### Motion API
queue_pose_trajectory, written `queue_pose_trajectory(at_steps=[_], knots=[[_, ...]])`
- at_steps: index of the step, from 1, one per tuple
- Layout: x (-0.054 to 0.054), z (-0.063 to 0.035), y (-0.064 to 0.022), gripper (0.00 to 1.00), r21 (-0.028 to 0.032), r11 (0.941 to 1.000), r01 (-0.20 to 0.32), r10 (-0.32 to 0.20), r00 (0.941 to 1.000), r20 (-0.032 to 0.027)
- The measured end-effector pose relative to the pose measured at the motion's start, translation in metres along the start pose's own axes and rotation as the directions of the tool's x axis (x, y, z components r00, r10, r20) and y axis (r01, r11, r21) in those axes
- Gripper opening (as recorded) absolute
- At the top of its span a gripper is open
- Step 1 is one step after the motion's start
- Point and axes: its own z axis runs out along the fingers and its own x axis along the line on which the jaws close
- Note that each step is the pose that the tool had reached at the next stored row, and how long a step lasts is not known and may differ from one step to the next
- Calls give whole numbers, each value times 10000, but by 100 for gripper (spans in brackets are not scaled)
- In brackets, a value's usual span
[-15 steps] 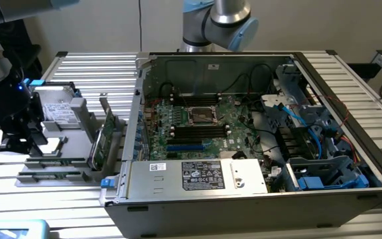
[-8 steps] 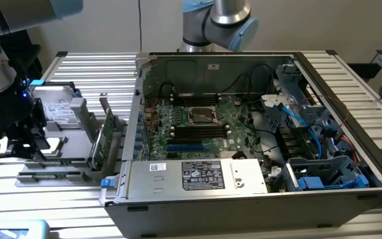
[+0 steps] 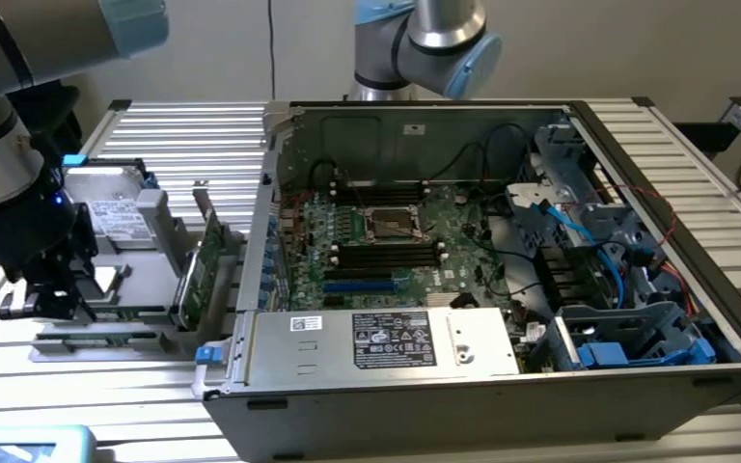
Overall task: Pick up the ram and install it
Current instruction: 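Pick up the ram and move it above insertion slot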
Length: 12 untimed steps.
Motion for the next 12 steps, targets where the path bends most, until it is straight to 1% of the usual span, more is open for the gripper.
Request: queue_pose_trajectory(at_steps=[7,12], knots=[[20,126,-14,36,2,10000,-1,1,10000,26],[42,217,-24,36,5,10000,1,-1,10000,78]])
